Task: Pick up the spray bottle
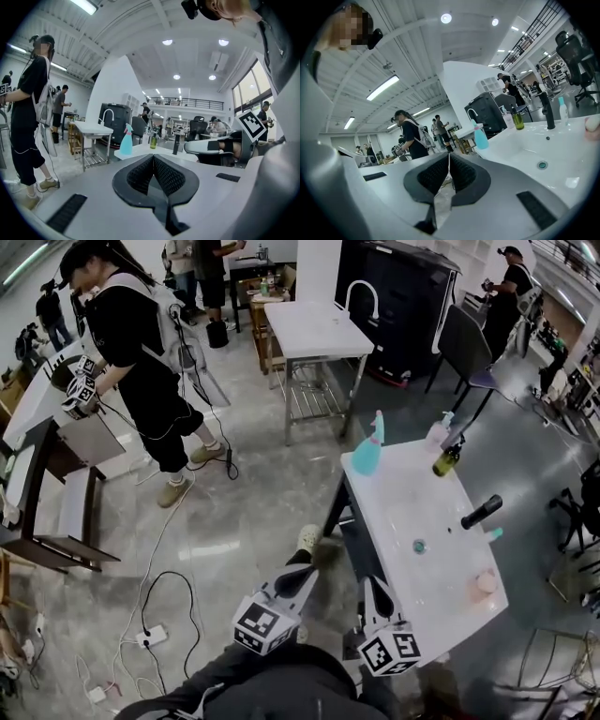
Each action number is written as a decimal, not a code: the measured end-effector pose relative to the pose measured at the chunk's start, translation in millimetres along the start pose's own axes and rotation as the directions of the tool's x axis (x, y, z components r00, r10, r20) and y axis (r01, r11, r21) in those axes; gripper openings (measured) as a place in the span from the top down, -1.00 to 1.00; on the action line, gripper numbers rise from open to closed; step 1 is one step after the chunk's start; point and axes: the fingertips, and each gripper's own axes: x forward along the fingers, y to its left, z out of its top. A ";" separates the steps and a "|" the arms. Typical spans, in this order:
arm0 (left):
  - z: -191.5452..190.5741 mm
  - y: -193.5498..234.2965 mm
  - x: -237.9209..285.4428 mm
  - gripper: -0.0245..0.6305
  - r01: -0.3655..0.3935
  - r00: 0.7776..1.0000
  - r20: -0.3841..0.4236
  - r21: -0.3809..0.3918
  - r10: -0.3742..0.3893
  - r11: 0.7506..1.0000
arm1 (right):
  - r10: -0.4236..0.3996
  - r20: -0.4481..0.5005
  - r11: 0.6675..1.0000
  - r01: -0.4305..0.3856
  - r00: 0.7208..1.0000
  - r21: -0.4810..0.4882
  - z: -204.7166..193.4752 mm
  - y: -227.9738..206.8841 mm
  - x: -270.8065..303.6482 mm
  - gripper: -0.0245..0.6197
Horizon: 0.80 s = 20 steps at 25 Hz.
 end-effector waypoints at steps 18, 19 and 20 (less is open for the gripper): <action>25.0 71.3 89.4 0.91 0.027 1.000 0.014 -0.034 -0.026 0.999 | -0.011 -0.021 1.000 0.011 1.000 -0.006 28.9 -42.1 105.9 0.89; 29.0 78.0 96.3 0.91 0.030 0.999 0.017 -0.032 -0.029 0.999 | -0.013 -0.020 1.000 0.013 1.000 -0.008 31.9 -44.9 114.5 0.89; 32.8 84.9 103.7 0.91 0.033 0.999 0.018 -0.030 -0.033 0.999 | -0.015 -0.018 1.000 0.015 1.000 -0.009 35.0 -47.8 123.4 0.89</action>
